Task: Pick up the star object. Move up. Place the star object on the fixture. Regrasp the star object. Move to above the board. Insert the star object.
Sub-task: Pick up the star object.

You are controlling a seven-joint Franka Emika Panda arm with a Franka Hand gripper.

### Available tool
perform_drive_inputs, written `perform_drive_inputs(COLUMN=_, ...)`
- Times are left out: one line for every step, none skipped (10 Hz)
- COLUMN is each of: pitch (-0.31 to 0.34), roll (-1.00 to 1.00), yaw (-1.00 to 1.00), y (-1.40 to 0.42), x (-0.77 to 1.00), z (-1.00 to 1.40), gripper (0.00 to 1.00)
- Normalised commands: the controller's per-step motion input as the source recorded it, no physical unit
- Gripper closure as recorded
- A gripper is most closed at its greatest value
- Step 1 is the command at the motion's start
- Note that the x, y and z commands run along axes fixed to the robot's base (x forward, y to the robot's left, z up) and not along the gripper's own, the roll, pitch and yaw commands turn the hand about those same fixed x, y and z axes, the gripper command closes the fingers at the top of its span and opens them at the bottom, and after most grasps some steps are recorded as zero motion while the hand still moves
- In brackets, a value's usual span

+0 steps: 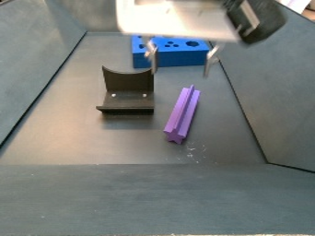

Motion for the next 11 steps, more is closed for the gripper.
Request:
perform_drive_inputs(pitch=0.0, roll=-0.01, yaw=0.05, y=0.28, x=0.53, z=-1.0, gripper=0.0)
perform_drive_inputs(pitch=0.0, roll=-0.04, yaw=-0.15, y=0.07, x=0.17, z=-1.0, gripper=0.0)
perform_drive_inputs(pitch=-0.031, roll=-0.22, yaw=-0.29, y=0.0, x=-0.32, z=-0.77, gripper=0.0)
perform_drive_inputs(pitch=-0.023, roll=-0.29, yaw=-0.13, y=0.0, x=-0.61, z=-0.59, gripper=0.0)
perform_drive_inputs(pitch=-0.087, roll=-0.31, yaw=0.0, y=0.0, x=-0.97, z=-0.46, gripper=0.0)
perform_drive_inputs(pitch=-0.126, roll=-0.21, yaw=0.0, y=-0.07, x=-0.78, z=-0.33, gripper=0.0)
perform_drive_inputs(pitch=-0.147, roll=-0.11, yaw=0.0, y=-0.01, x=-0.47, z=-0.4, gripper=0.0)
perform_drive_inputs(pitch=-0.106, roll=-0.11, yaw=0.0, y=0.09, x=-0.09, z=-0.53, gripper=0.0)
perform_drive_inputs(pitch=-0.021, roll=-0.07, yaw=0.0, y=0.17, x=0.0, z=-0.45, gripper=0.0)
perform_drive_inputs(pitch=0.0, roll=-0.04, yaw=-0.03, y=0.0, x=0.0, z=-0.15, gripper=0.0)
perform_drive_inputs(pitch=-0.006, roll=-0.05, yaw=0.0, y=0.0, x=0.0, z=-0.04, gripper=0.0)
